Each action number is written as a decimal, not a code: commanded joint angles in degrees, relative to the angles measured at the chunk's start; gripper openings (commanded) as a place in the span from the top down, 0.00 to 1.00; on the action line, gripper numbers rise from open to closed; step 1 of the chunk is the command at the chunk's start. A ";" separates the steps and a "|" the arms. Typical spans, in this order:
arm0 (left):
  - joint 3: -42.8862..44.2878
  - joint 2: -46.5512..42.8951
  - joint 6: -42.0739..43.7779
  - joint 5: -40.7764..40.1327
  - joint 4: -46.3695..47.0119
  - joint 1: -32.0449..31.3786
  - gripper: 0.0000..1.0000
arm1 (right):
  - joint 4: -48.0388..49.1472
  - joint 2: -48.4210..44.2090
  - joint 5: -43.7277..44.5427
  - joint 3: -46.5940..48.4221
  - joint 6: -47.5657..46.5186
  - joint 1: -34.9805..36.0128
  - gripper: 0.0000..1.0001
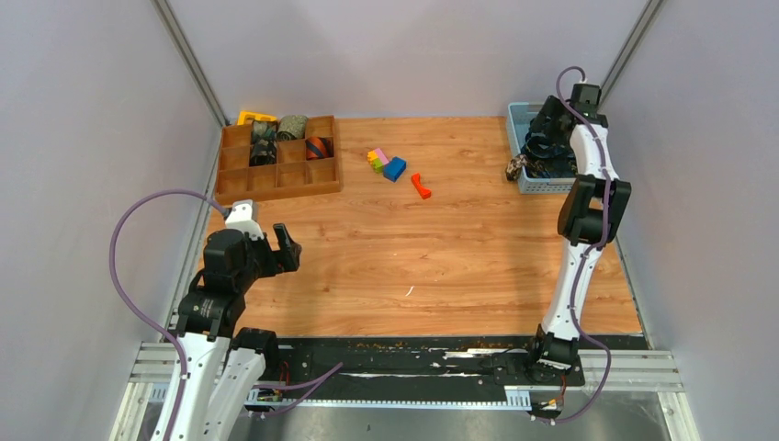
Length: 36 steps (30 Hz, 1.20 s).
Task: Roll the ties
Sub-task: Pick up the tie from the bin.
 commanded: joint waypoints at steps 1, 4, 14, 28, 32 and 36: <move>1.44 -0.01 0.19 0.81 1.88 0.59 0.00 | -0.81 2.61 1.10 5.65 1.96 0.38 0.11; 1.43 0.10 0.19 0.95 1.89 0.58 0.00 | -0.17 4.57 2.22 7.13 3.06 0.39 0.12; 1.44 0.51 0.30 1.03 1.87 0.67 0.00 | 3.36 10.41 3.61 12.12 4.26 0.93 0.20; 1.43 0.76 0.28 1.12 1.85 0.83 0.00 | 5.80 12.16 8.81 16.59 0.87 3.26 1.00; 1.43 0.48 0.35 1.21 1.86 1.02 0.00 | 7.32 7.31 8.52 15.85 -0.99 3.92 1.00; 1.43 0.34 0.38 1.30 1.98 1.11 0.00 | 9.57 -0.62 7.20 13.30 -2.98 4.72 1.00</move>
